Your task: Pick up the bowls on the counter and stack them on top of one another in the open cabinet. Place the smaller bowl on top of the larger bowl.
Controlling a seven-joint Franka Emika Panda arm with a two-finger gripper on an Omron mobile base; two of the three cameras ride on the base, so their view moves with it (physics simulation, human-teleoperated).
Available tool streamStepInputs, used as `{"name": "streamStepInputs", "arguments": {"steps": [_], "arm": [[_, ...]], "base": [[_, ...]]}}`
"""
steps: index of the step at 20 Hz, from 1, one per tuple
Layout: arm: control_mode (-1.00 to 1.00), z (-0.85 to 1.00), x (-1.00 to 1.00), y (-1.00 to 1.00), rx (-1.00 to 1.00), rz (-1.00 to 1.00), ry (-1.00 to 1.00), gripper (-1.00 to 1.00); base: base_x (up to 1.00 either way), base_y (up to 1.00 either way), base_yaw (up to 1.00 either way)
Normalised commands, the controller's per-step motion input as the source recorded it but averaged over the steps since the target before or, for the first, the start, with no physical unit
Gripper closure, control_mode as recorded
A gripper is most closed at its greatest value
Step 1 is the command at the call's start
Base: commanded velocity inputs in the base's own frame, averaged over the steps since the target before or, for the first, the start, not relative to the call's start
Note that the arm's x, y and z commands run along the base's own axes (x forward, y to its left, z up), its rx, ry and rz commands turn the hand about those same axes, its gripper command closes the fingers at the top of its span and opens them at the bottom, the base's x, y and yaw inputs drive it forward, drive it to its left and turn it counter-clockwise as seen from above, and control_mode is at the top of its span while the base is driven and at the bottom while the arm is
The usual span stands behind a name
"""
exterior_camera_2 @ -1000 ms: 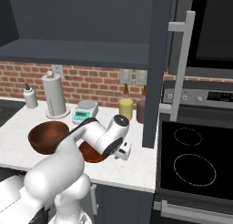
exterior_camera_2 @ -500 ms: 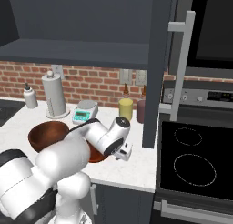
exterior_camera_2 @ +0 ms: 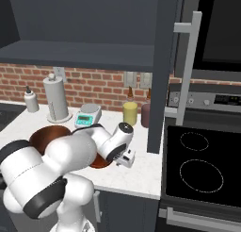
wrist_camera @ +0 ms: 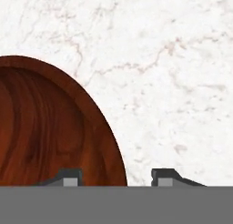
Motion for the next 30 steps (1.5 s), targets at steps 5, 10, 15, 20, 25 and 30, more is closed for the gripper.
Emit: {"name": "streamStepInputs", "arguments": {"steps": [5, 10, 15, 20, 25, 30], "arm": [[-1.00, -0.05, 0.06, 0.04, 0.00, 0.00, 0.00, 1.00], [-1.00, 0.04, -0.04, 0.00, 0.00, -0.05, -0.03, 1.00], [-1.00, 0.62, -0.42, 0.14, 0.00, -0.11, -0.09, 1.00], [-1.00, 0.76, -0.32, 0.64, -0.01, -0.12, -0.06, 1.00], [-1.00, 0.75, -0.02, 0.76, -0.02, -0.07, 0.02, 1.00], [-1.00, 0.66, 0.00, 0.71, -0.05, 0.00, 0.08, 1.00]], "base": [[0.00, 0.00, 0.00], [0.00, 0.00, 0.00], [0.00, 0.00, 0.00], [0.00, 0.00, 0.00], [0.00, 0.00, 0.00], [0.00, 0.00, 0.00]]}}
